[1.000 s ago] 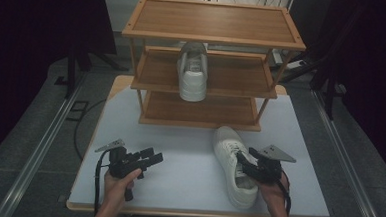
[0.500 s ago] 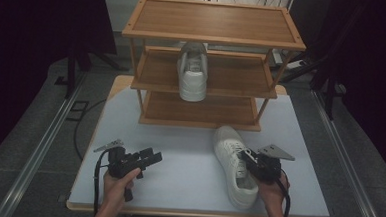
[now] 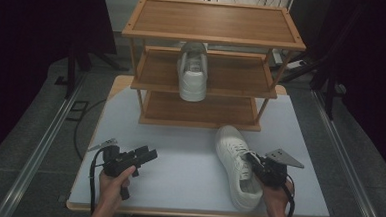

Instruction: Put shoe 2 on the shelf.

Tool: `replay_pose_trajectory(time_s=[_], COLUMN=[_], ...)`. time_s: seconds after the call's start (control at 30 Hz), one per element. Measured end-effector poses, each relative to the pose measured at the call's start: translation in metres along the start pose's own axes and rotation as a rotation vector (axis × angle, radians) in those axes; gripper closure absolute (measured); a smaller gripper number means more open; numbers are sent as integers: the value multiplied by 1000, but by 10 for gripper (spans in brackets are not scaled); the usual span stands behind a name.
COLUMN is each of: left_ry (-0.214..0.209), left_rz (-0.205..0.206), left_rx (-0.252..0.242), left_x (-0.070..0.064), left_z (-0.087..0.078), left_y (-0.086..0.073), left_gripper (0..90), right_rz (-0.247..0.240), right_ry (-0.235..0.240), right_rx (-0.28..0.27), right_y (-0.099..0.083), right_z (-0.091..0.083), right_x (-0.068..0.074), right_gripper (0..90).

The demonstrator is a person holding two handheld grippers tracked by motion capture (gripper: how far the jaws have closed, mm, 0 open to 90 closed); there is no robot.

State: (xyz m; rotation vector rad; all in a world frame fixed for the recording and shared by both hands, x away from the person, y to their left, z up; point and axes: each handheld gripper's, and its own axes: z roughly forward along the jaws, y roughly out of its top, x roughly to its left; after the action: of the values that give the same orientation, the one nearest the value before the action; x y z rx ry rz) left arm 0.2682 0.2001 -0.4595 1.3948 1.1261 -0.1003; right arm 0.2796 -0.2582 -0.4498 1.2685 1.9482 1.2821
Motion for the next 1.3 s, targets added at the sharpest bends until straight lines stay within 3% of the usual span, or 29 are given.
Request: replay_pose_trajectory(time_s=[0.1, 0.57, 0.87, 1.07, 1.3], left_ry=[-5, -12, -17, -15, -24], left_rz=[1, 11, 17, 43, 35], left_rx=[0, -9, 1, 18, 15], left_x=[-1, -4, -4, -6, -5], left_z=[0, -2, -2, -1, -2], left_y=[-1, 1, 1, 1, 2], left_gripper=[312, 323, 323, 321, 319], right_rz=[53, 161, 185, 193, 227], right_ry=[27, 141, 185, 183, 188], right_rx=[-39, -156, -246, -289, -334], right_y=[-1, 12, 28, 37, 49], right_z=[-7, -27, -45, -53, -57], right_x=[1, 7, 14, 17, 16], right_gripper=[832, 829, 829, 829, 830])
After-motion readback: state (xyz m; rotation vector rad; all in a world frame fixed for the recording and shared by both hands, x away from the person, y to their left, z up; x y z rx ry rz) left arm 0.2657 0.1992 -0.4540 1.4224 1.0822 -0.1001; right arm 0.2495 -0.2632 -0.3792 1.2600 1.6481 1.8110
